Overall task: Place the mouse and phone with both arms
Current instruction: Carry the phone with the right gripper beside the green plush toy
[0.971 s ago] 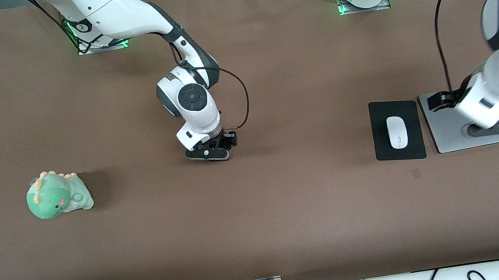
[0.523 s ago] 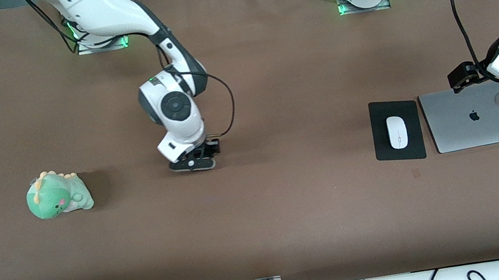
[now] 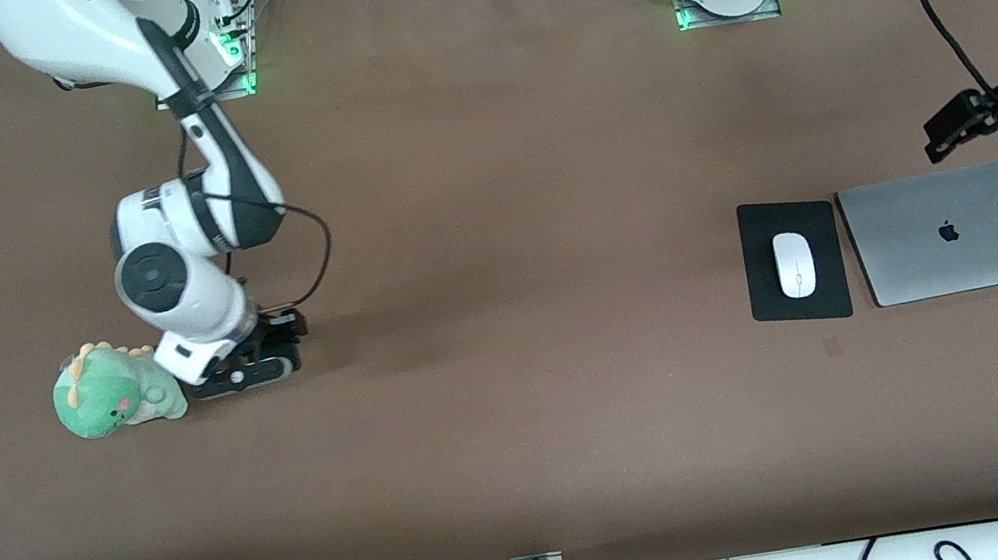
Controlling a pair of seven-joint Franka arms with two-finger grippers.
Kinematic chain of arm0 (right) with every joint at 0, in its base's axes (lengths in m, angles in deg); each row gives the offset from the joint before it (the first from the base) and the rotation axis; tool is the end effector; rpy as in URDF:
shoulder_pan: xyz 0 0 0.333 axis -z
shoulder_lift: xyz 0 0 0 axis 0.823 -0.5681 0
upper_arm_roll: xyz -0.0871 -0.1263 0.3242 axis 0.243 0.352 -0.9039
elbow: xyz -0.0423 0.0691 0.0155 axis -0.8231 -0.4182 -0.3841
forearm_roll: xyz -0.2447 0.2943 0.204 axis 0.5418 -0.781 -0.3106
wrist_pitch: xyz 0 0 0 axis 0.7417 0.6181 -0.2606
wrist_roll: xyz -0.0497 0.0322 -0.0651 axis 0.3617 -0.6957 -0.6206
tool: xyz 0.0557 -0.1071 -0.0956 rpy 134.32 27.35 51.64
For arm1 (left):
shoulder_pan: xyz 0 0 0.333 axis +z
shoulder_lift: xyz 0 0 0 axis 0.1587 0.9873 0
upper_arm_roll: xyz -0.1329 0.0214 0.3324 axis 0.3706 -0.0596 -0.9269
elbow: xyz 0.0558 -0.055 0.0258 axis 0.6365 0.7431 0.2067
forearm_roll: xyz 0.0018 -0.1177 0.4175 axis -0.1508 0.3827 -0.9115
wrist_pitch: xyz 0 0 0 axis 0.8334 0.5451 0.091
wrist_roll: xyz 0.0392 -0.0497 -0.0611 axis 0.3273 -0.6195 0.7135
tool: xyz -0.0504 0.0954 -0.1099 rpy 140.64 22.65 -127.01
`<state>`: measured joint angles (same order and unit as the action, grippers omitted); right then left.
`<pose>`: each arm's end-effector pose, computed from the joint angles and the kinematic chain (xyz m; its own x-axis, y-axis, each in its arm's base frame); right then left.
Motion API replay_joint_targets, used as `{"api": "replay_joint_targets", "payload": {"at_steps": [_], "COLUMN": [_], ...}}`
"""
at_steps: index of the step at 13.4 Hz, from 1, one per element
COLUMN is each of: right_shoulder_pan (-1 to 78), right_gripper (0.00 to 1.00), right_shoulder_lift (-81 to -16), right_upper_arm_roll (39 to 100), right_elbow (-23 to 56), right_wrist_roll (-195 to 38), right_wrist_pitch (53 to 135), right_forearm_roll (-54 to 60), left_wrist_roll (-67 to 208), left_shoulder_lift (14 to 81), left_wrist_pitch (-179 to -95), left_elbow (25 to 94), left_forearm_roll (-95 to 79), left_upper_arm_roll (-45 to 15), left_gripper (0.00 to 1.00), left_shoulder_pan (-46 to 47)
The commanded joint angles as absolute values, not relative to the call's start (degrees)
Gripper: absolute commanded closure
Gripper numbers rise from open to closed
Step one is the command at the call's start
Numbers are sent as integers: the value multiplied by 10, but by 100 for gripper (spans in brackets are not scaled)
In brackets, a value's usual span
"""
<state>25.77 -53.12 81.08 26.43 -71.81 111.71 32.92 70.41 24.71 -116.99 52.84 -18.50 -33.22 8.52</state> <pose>0.6569 0.1572 0.2149 0.9907 0.1329 -0.0305 0.1345 -0.9894 0.0549 0.6215 -0.0059 0.5763 0.9955 0.0932 0.0196 0.0936 -0.9955 -0.0172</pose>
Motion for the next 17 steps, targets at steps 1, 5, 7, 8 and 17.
{"api": "replay_joint_targets", "payload": {"at_steps": [1,5,7,8,17], "right_shoulder_pan": [275,292,295,295,287], "right_gripper": [60,60,56,54,0], "right_shoulder_lift": [-512,-550,-563,-563,-466], "right_upper_arm_roll": [802,801,801,801,801], "right_elbow": [328,348,347,346,319], "right_wrist_roll": [-776,-780,-802,-821,-769], "right_wrist_pitch": [1178,1237,1238,1237,1133], "right_forearm_roll": [294,282,246,223,219], "left_wrist_roll": [696,695,698,698,705], "left_shoulder_lift": [192,199,198,198,198], "left_wrist_pitch": [-1175,-1169,-1163,-1163,-1150], "left_elbow": [598,583,582,582,580], "left_forearm_roll": [-205,-205,-204,-204,-203], "left_upper_arm_roll": [-314,-310,-308,-308,-307], "left_gripper": [0,0,0,0,0], "left_shoulder_pan": [77,76,76,76,75]}}
